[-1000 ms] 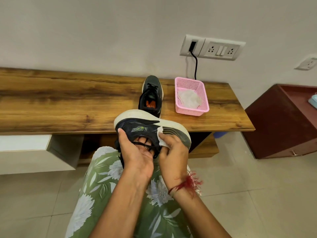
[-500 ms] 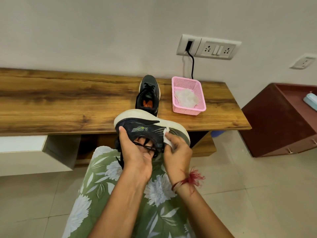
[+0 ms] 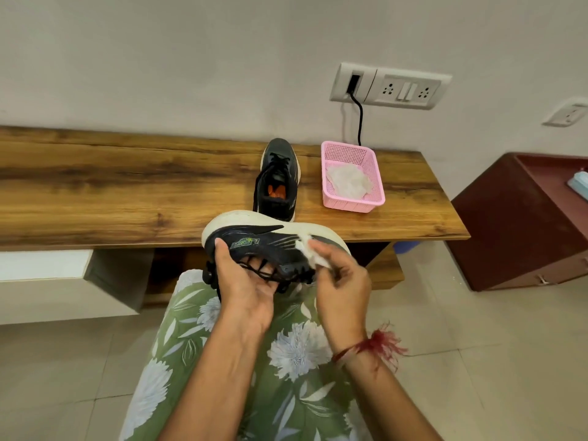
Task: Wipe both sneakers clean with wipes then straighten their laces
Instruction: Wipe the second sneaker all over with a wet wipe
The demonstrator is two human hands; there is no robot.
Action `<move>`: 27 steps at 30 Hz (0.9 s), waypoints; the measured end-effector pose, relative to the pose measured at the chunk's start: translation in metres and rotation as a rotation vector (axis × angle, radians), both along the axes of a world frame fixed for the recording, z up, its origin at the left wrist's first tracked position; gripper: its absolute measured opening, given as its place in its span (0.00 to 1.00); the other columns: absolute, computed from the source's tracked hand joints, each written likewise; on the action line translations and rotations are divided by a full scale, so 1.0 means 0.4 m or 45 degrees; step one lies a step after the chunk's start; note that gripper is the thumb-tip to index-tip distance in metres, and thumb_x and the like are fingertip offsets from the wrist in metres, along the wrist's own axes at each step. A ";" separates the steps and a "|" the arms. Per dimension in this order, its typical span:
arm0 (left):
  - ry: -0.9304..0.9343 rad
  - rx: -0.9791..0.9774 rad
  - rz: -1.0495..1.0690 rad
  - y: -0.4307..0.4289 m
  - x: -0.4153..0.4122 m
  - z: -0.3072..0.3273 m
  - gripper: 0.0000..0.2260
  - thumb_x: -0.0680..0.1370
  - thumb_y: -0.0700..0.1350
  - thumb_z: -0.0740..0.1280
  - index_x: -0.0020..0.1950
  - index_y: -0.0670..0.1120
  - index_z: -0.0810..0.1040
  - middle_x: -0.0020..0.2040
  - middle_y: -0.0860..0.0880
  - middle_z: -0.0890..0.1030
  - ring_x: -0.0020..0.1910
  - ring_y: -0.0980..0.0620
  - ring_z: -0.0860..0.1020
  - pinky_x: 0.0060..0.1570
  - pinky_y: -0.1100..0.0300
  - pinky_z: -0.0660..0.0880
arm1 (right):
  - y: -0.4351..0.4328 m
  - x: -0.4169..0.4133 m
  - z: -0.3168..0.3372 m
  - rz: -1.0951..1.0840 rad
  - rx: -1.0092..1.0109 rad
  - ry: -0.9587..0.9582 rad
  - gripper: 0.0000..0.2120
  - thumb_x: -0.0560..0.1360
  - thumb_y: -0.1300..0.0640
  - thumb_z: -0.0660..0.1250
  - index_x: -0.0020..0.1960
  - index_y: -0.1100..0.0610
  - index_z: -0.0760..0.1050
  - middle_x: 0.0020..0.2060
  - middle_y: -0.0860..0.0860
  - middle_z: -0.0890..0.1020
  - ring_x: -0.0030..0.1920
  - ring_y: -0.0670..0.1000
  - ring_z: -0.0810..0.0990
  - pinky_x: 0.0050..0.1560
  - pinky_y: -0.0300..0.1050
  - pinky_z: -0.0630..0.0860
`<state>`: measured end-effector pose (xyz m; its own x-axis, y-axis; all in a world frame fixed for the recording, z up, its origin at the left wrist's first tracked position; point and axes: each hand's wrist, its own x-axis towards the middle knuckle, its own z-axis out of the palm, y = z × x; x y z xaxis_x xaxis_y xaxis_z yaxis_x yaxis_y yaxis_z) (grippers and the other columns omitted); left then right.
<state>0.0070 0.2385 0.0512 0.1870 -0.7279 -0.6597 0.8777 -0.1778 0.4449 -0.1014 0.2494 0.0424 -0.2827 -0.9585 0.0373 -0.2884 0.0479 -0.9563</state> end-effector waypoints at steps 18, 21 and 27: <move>-0.017 0.010 -0.100 0.002 -0.016 -0.005 0.27 0.80 0.62 0.51 0.46 0.42 0.79 0.34 0.46 0.83 0.33 0.51 0.82 0.35 0.60 0.76 | 0.029 0.097 -0.006 0.282 -0.264 0.521 0.26 0.62 0.69 0.57 0.55 0.55 0.82 0.50 0.46 0.83 0.51 0.48 0.79 0.56 0.39 0.73; 0.029 0.001 -0.136 0.008 -0.013 0.004 0.28 0.80 0.64 0.52 0.46 0.42 0.79 0.35 0.45 0.82 0.38 0.48 0.80 0.38 0.57 0.75 | 0.060 0.088 0.009 0.414 -0.316 0.416 0.27 0.62 0.71 0.58 0.55 0.54 0.81 0.50 0.46 0.83 0.52 0.44 0.80 0.58 0.41 0.74; -0.055 -0.134 -0.095 0.014 -0.028 0.019 0.33 0.80 0.64 0.47 0.71 0.40 0.70 0.49 0.37 0.83 0.39 0.49 0.83 0.43 0.61 0.78 | -0.030 0.023 0.011 0.064 -0.218 0.328 0.26 0.66 0.76 0.60 0.56 0.55 0.81 0.48 0.50 0.82 0.50 0.47 0.79 0.55 0.47 0.76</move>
